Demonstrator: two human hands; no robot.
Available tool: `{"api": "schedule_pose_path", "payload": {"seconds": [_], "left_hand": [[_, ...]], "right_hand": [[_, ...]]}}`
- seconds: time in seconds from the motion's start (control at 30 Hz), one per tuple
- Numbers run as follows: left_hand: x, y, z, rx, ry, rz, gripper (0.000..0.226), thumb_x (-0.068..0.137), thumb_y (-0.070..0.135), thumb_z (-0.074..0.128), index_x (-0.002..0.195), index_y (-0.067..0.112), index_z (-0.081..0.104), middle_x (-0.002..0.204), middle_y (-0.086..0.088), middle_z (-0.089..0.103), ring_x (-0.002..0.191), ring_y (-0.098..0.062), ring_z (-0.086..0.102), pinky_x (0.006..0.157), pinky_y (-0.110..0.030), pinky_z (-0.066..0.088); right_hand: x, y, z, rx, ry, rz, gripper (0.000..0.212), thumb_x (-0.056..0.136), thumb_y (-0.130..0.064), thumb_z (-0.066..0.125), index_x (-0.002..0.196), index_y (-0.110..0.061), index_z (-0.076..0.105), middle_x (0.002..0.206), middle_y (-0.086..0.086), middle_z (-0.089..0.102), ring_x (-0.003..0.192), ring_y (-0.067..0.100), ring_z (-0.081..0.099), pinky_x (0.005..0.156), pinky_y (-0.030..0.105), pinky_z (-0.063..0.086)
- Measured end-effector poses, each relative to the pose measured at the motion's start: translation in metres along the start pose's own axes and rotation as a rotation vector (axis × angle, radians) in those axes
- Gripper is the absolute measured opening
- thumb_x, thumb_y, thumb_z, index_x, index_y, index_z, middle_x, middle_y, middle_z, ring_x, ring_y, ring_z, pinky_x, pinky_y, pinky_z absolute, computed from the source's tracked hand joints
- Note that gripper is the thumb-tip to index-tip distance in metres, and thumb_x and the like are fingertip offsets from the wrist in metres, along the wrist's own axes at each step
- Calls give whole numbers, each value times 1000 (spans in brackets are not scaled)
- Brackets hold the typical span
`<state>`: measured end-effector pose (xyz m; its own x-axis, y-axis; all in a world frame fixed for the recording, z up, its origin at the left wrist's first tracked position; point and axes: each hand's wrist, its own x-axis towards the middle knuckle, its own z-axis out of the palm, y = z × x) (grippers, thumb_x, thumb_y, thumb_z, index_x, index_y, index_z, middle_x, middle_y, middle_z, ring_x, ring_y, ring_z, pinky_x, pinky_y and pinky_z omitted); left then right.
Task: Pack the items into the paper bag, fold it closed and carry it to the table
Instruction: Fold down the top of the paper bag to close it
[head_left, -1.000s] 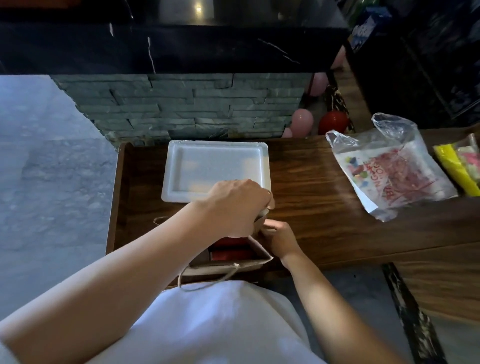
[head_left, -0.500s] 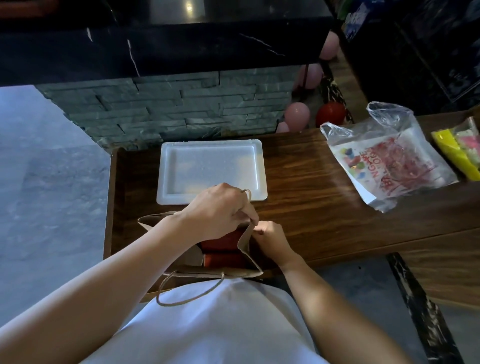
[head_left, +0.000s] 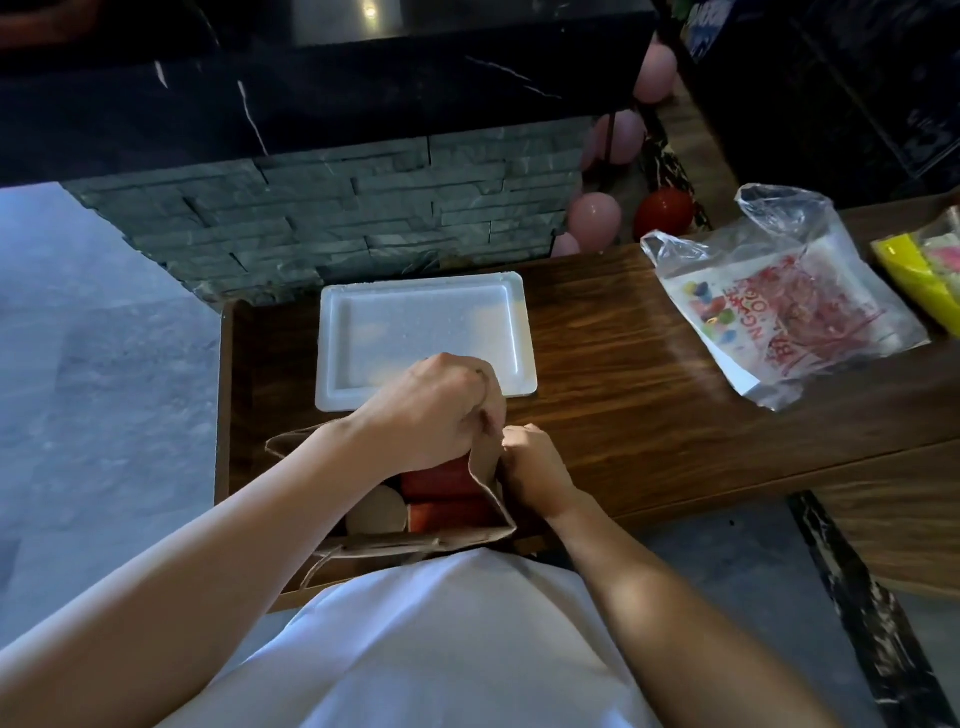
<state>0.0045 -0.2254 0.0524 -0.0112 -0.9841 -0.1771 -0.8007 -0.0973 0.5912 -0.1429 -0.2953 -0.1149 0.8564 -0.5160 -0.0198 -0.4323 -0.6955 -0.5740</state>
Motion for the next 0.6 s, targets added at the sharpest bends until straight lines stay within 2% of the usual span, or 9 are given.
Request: {"api": "schedule_pose_path", "payload": {"seconds": [0.07, 0.1, 0.13, 0.2, 0.3, 0.4, 0.5, 0.57, 0.6], "left_hand": [[3, 0, -4, 6, -16, -63, 36, 77, 8, 49, 92, 30, 74, 97, 13, 68, 86, -6, 63, 75, -22, 54], [3, 0, -5, 5, -32, -92, 35, 79, 15, 47, 96, 35, 71, 99, 15, 68, 86, -4, 62, 75, -21, 53], [3, -1, -6, -10, -44, -117, 34, 79, 23, 47, 99, 38, 69, 101, 17, 68, 87, -3, 62, 75, -22, 54], [2, -1, -9, -37, -50, -163, 34, 77, 39, 48, 104, 39, 68, 105, 18, 69, 88, 0, 64, 75, -26, 57], [1, -1, -8, 139, -32, -220, 43, 73, 61, 57, 104, 34, 71, 103, 17, 68, 85, -3, 64, 70, -26, 59], [3, 2, 0, 224, 0, -240, 27, 78, 52, 67, 92, 30, 74, 95, 13, 69, 80, -7, 63, 68, -27, 59], [5, 7, 7, 225, 30, -264, 20, 81, 45, 68, 90, 27, 74, 91, 8, 70, 80, -13, 63, 70, -32, 59], [4, 9, 10, 226, 44, -262, 23, 83, 46, 66, 90, 25, 75, 89, 6, 70, 79, -15, 63, 69, -33, 59], [3, 10, 12, 229, 45, -260, 24, 84, 46, 65, 90, 25, 75, 88, 6, 70, 77, -14, 63, 68, -32, 59]], "right_hand": [[0, -5, -17, 75, 123, -86, 15, 68, 7, 62, 57, -3, 61, 56, 11, 64, 51, 25, 59, 48, 33, 45], [-1, -7, -24, 161, 160, -78, 14, 73, 6, 62, 63, -3, 66, 62, 7, 69, 56, 13, 61, 52, 32, 50], [-3, -7, -29, 271, 178, -37, 15, 78, 4, 62, 73, -6, 72, 72, -1, 72, 65, 2, 62, 59, 24, 52], [-6, -8, -40, 449, 99, 98, 17, 86, -8, 65, 96, -16, 76, 88, -18, 68, 81, -10, 62, 67, 9, 50], [-9, -9, -48, 582, -1, 182, 16, 87, -21, 68, 101, -23, 75, 94, -20, 69, 89, -5, 64, 70, 12, 52], [-10, -14, -50, 698, -19, 210, 14, 85, -18, 70, 97, -21, 76, 95, -12, 73, 88, 2, 66, 71, 13, 52], [-10, -20, -45, 781, 46, 232, 15, 80, -8, 72, 90, -18, 78, 90, -5, 74, 86, 10, 68, 74, 22, 58], [-8, -20, -42, 694, 110, 209, 11, 78, -12, 73, 84, -20, 78, 82, -10, 73, 82, 11, 67, 72, 24, 58], [-7, -20, -41, 640, 127, 186, 7, 79, -17, 72, 81, -21, 78, 77, -16, 70, 81, 9, 66, 71, 20, 56]]}}
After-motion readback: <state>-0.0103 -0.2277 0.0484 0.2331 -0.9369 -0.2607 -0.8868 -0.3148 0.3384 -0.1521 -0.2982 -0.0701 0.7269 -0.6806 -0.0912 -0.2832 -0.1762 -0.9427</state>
